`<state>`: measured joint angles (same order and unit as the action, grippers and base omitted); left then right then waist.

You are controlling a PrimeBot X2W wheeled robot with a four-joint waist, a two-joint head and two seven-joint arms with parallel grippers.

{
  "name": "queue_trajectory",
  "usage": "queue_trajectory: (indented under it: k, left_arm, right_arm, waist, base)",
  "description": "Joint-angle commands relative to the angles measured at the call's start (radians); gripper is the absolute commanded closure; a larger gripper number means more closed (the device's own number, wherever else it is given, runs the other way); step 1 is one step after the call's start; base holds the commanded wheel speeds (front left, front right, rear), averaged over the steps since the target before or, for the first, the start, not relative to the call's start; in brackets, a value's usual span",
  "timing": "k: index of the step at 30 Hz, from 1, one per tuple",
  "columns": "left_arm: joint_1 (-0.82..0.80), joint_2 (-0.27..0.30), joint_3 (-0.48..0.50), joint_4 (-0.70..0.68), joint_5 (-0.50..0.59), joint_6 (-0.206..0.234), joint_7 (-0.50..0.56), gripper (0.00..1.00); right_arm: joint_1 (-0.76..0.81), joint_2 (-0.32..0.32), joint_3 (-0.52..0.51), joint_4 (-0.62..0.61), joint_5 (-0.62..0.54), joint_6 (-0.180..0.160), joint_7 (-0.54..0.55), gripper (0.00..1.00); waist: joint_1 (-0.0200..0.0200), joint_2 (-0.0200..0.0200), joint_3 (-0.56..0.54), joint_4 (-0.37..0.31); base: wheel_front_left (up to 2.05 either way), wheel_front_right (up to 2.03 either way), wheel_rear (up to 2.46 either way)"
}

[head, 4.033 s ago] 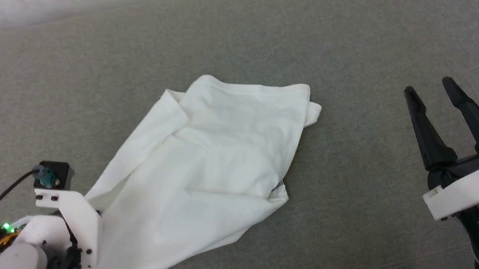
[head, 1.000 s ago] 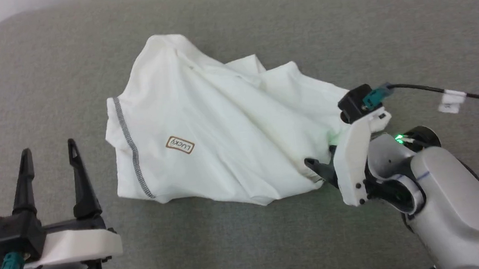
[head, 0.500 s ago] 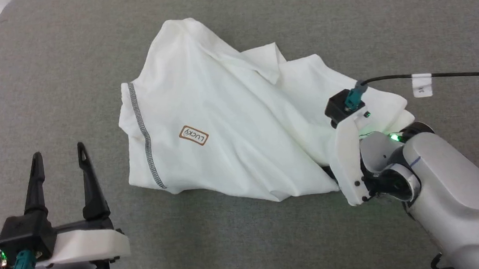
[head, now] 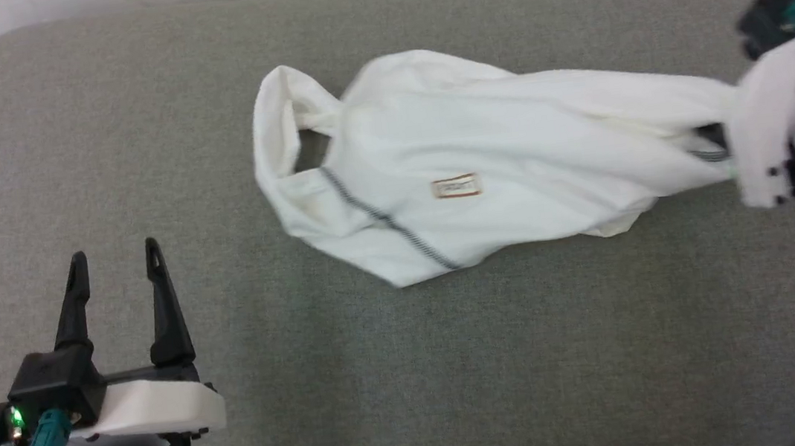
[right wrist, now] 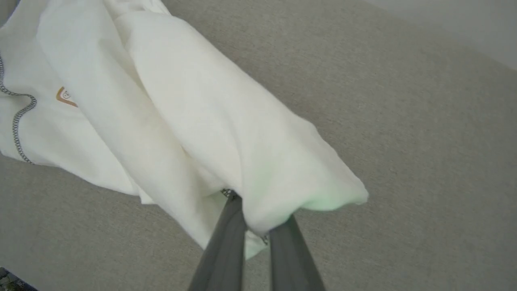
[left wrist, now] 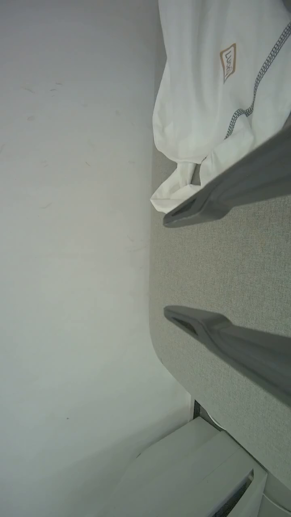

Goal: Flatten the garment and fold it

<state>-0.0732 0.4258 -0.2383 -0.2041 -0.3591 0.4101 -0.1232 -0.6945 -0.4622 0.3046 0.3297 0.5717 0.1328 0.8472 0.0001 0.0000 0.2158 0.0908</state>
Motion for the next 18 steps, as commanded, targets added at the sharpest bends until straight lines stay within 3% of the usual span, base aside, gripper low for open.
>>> queue_trajectory:
  k: [1,5,9,10,11,18]
  left_arm:
    - [0.004,-0.003,-0.003,-0.005,0.008,0.007,-0.001,0.0]
    - [0.013,-0.01,-0.003,-0.006,0.005,0.014,-0.004,0.0]
    - [0.027,-0.006,0.002,-0.006,0.002,0.021,-0.002,0.0]
    - [0.031,-0.004,0.002,-0.006,0.001,0.021,0.0,0.0]
    - [0.034,-0.002,0.002,-0.004,0.001,0.022,0.002,0.0]
    - [0.043,0.013,-0.003,0.002,0.002,0.023,0.027,0.0]
  right_arm:
    - [0.035,-0.023,-0.037,0.022,-0.015,-0.002,-0.001,1.0]
    - [0.157,-0.036,-0.188,0.081,-0.092,-0.002,-0.027,1.0]
    - [0.273,0.018,-0.33,0.098,-0.189,-0.002,-0.071,0.97]
    - [0.296,0.04,-0.359,0.092,-0.206,-0.002,-0.082,0.68]
    - [0.315,0.065,-0.39,0.08,-0.219,-0.002,-0.101,0.03]
    - [0.417,0.186,-0.517,-0.059,-0.323,-0.002,-0.306,0.0]
  waist:
    - [-0.0001,0.0,0.001,0.001]
    - [-0.0001,0.0,0.007,0.001]
    - [-0.0001,0.0,0.012,-0.015]
    - [-0.0001,0.0,0.009,-0.02]
    - [-0.0001,0.0,0.006,-0.025]
    - [-0.0001,0.0,-0.037,-0.047]
  base:
    - [0.0,0.0,0.0]
    - [0.0,0.0,0.0]
    - [0.0,0.0,0.0]
    - [0.0,0.0,0.0]
    - [0.0,0.0,0.0]
    - [0.0,0.0,0.0]
